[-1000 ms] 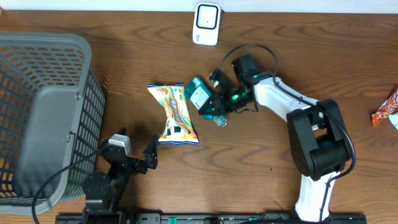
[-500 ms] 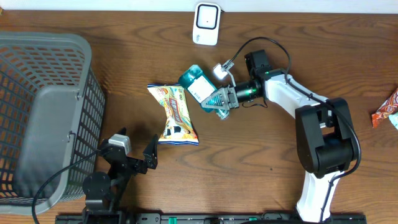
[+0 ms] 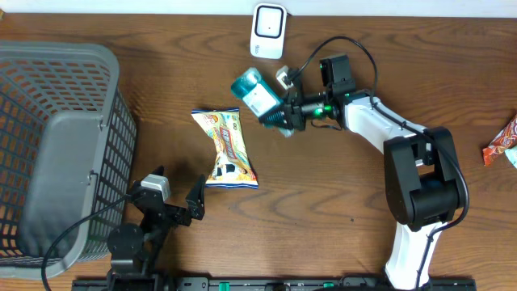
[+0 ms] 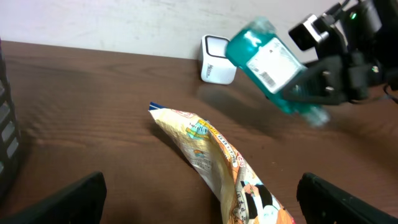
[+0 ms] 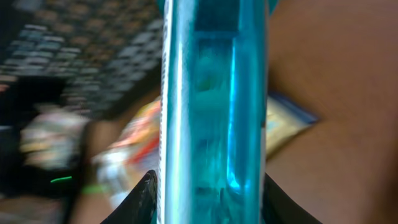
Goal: Scan the item barcode
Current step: 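Lift the teal bottle and carry it up to the white scanner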
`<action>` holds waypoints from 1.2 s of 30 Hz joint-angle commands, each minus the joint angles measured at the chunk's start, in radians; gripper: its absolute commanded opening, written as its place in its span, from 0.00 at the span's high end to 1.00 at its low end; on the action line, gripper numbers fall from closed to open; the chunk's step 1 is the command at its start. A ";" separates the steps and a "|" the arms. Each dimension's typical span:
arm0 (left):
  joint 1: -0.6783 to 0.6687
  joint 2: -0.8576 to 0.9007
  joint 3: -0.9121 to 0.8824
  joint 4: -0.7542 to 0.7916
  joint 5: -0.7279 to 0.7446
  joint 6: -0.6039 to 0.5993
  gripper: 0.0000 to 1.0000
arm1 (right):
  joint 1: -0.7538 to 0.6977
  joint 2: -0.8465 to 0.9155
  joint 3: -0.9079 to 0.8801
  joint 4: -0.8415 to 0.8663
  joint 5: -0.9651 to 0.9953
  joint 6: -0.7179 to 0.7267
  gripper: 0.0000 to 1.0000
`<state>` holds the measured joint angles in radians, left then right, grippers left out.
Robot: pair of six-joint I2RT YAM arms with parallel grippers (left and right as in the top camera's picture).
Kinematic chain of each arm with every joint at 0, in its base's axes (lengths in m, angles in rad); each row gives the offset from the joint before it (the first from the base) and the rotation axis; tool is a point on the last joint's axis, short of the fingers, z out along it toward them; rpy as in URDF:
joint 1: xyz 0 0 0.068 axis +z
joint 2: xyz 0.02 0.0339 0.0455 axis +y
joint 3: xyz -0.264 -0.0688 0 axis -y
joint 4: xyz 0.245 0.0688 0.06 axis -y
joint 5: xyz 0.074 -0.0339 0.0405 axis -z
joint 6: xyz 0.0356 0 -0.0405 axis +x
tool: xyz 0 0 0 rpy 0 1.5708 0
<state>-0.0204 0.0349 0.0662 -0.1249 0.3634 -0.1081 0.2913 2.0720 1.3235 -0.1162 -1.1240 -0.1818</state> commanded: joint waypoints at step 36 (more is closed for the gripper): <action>0.003 -0.003 -0.019 -0.023 0.002 -0.005 0.02 | 0.103 0.315 0.585 0.301 1.277 -0.647 0.99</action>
<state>-0.0204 0.0349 0.0662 -0.1249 0.3634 -0.1078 0.3904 2.4115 1.8580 0.1562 0.1143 -0.7788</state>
